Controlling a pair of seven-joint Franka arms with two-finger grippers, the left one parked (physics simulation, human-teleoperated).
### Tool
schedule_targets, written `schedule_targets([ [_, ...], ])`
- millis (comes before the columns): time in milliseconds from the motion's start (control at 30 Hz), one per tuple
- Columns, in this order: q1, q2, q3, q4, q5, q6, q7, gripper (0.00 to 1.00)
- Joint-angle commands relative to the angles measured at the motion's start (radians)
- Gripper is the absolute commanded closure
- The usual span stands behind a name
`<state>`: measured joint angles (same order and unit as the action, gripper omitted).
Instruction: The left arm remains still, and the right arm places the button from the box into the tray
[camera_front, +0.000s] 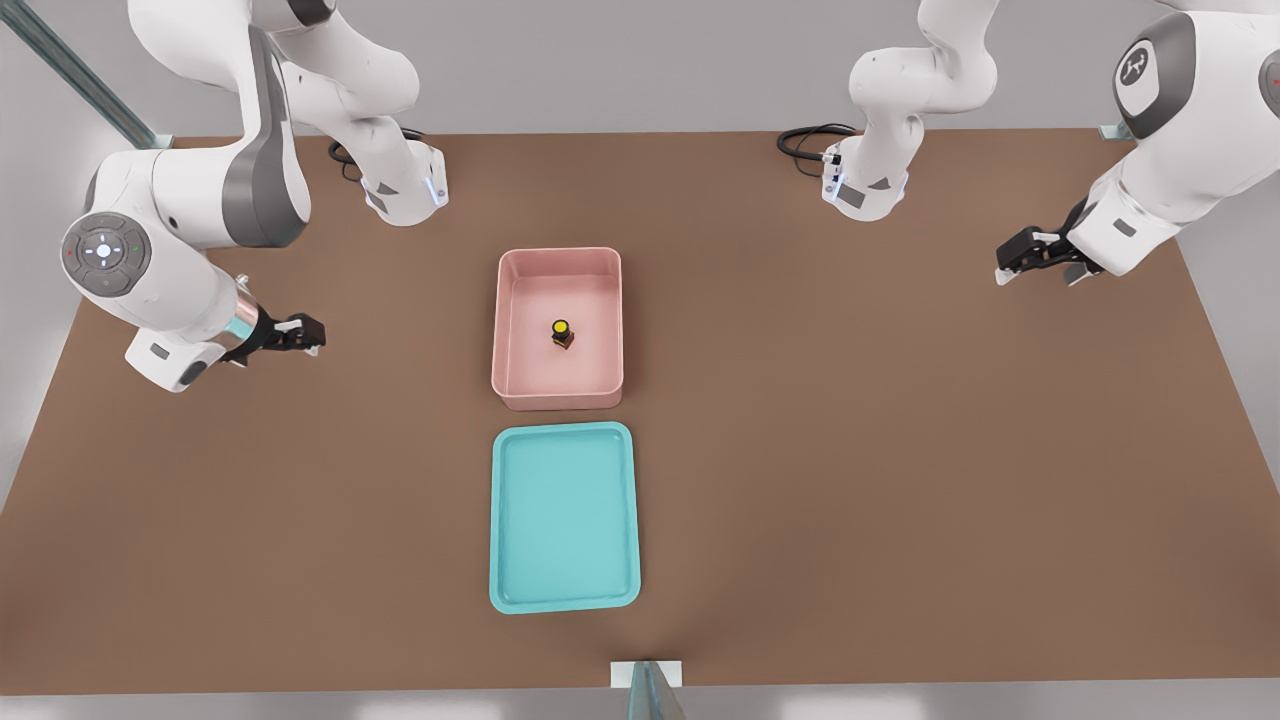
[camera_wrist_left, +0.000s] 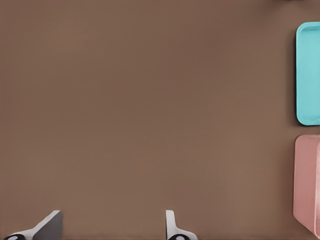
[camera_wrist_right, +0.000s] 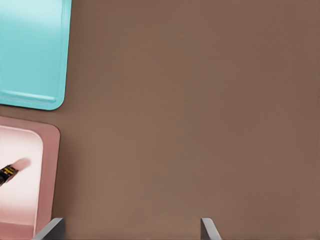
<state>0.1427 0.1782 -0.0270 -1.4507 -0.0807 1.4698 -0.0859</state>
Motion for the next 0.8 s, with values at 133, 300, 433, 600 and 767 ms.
schedule_targets([
  [133, 0.089, 0.047, 0.088, 0.004, 0.004, -0.011, 0.033, 0.0],
  [300, 0.419, 0.251, 0.116, -0.01, 0.167, 0.184, 1.057, 0.0],
  [433, 0.41, 0.173, 0.15, -0.319, 0.168, 0.535, 1.238, 0.0],
  [600, 0.449, 0.147, 0.19, -0.547, 0.174, 0.811, 1.442, 0.0],
  [767, 0.463, 0.185, 0.185, -0.56, 0.164, 0.727, 1.358, 0.0],
])
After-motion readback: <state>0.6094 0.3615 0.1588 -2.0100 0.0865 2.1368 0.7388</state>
